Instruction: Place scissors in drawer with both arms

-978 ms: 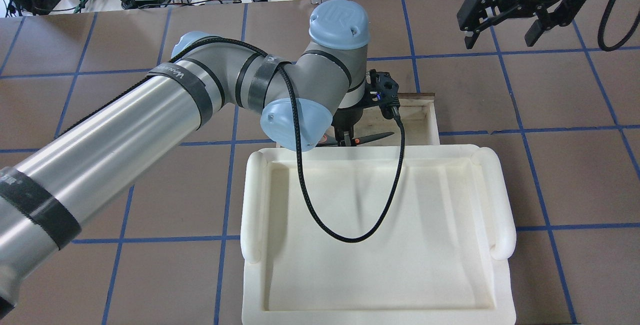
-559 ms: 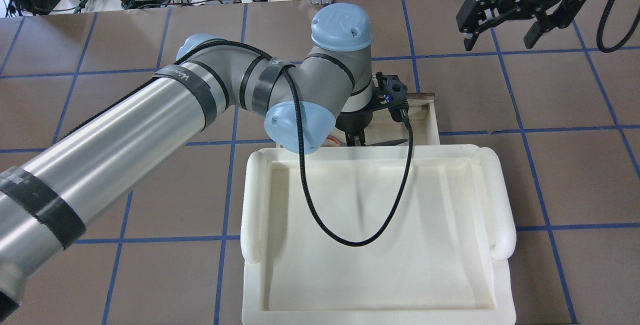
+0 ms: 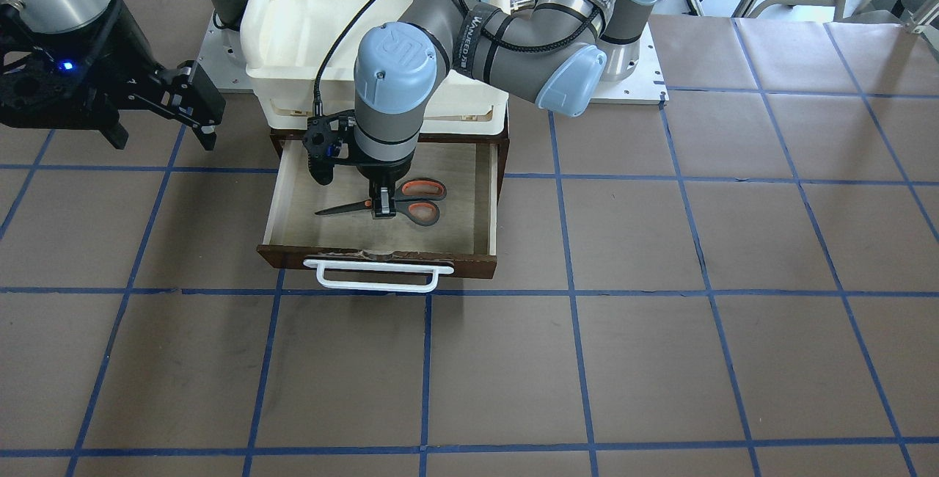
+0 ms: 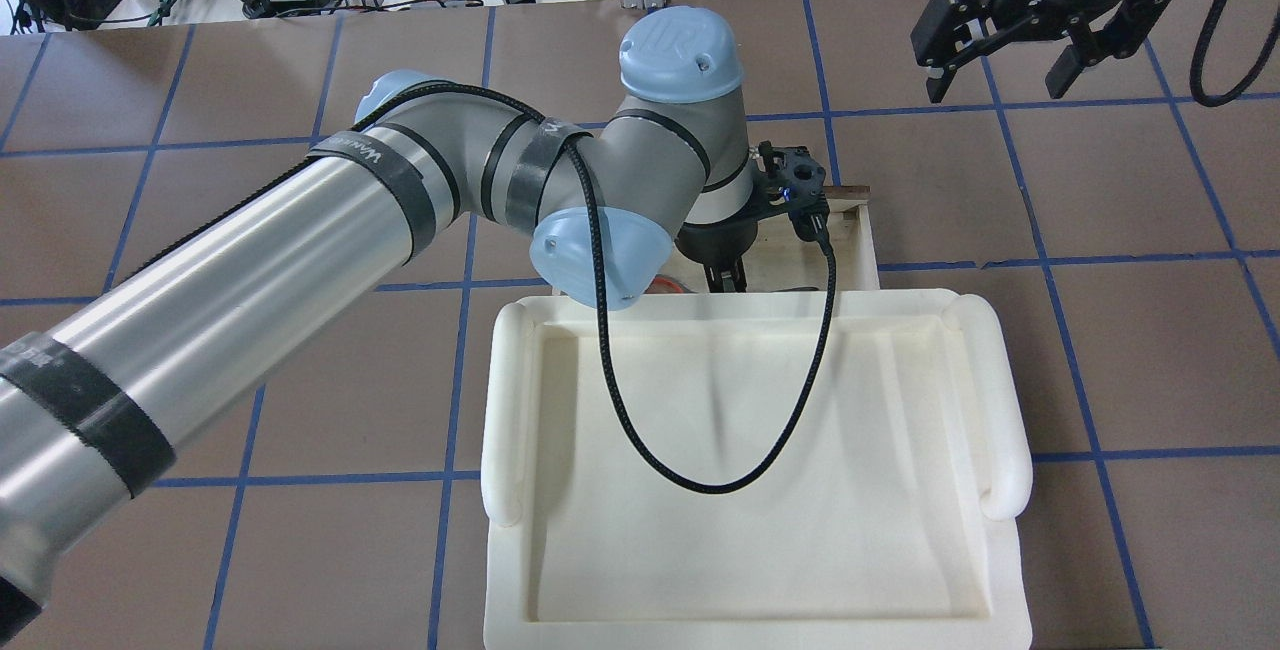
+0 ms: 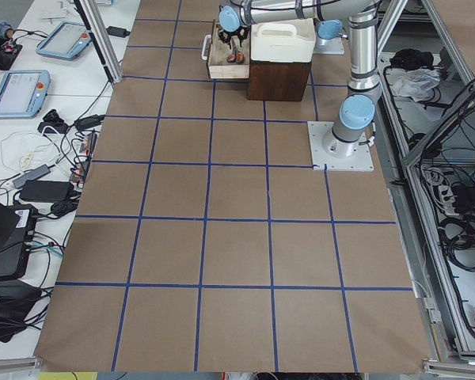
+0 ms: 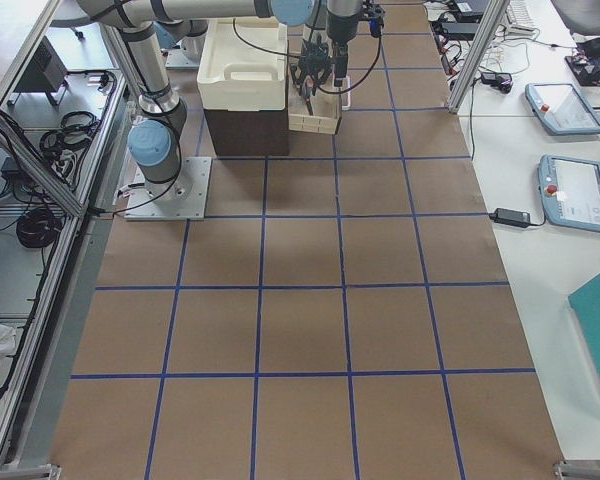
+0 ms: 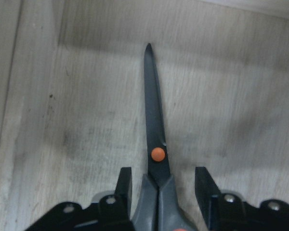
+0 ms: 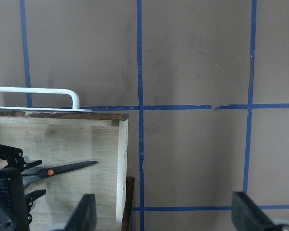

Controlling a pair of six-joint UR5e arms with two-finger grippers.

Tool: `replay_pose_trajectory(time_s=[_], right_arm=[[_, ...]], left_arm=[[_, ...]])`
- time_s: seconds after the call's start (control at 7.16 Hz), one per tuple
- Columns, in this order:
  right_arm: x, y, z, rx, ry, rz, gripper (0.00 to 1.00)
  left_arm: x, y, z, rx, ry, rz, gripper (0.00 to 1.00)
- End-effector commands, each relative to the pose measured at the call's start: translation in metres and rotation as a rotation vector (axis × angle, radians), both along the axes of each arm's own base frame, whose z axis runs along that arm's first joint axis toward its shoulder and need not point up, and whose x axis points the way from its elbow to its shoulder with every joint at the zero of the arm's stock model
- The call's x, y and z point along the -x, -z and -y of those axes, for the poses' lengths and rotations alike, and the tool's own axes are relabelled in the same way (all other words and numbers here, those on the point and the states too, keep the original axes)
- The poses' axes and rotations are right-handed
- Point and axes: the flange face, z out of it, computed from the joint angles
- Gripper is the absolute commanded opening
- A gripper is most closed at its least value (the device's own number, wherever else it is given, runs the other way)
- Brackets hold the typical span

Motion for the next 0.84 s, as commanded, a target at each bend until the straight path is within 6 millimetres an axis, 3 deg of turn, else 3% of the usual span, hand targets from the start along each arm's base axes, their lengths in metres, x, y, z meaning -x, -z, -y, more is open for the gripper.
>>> replay_pose_trajectory(time_s=[0.0,0.28,0.42,0.7], right_arm=[[0.0,0.0,0.0,0.001,0.002,0.0,1.0],[-0.002,0.0,-0.001,-0.002,0.005,0.0,1.0],[-0.003,0.001,-0.003,-0.01,0.003,-0.004,1.0],[-0.018,0.001,-0.006,-0.012,-0.019,-0.015,1.0]], left_arm=[[-0.007,-0.031,0.01,0.122,-0.011,0.029,0.54],[-0.013,-0.068,0.023,0.18,-0.092,0.004,0.55],[-0.034,-0.091,0.038,0.207,-0.136,-0.01,0.56],[-0.111,-0.117,0.057,0.142,-0.263,0.037,0.62]])
